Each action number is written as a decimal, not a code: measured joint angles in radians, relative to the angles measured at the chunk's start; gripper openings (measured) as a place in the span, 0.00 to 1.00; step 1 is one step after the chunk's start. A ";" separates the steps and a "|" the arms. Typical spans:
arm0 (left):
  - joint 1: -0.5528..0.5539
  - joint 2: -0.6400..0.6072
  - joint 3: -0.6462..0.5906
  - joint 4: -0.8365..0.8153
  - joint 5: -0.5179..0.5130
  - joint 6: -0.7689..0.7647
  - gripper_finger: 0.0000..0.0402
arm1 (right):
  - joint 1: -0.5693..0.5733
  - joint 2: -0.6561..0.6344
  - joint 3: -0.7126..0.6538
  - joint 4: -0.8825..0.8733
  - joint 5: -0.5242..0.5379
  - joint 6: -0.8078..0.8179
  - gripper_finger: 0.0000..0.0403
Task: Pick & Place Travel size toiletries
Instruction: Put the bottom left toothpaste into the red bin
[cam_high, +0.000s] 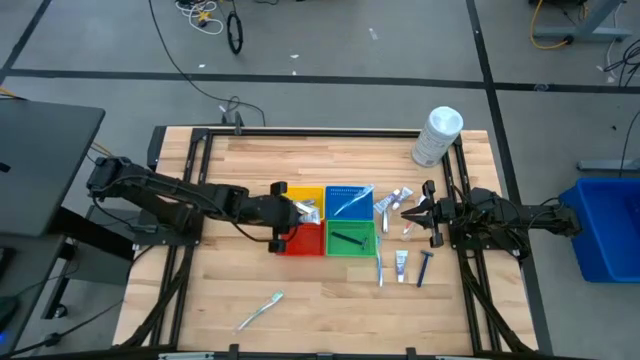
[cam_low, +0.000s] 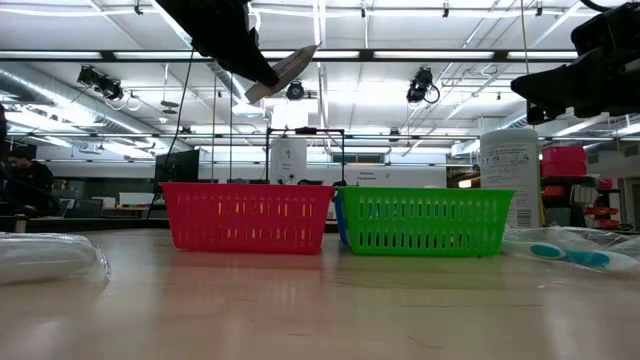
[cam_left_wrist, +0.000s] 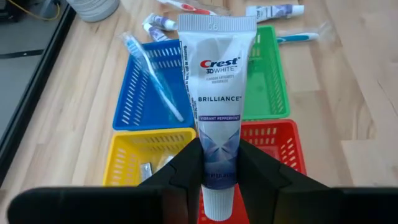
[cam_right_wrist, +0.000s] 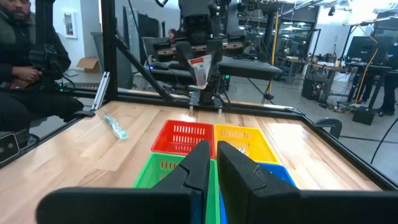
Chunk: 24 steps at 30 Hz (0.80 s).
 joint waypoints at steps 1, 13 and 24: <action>0.003 0.000 0.000 0.000 0.004 -0.005 0.23 | 0.000 0.000 0.000 0.000 0.000 0.000 0.10; 0.020 0.000 -0.127 0.135 0.064 -0.104 0.23 | 0.000 0.000 0.000 0.000 0.000 0.000 0.10; 0.020 0.000 -0.237 0.255 0.082 -0.186 0.23 | 0.000 0.000 0.000 0.000 0.000 0.000 0.10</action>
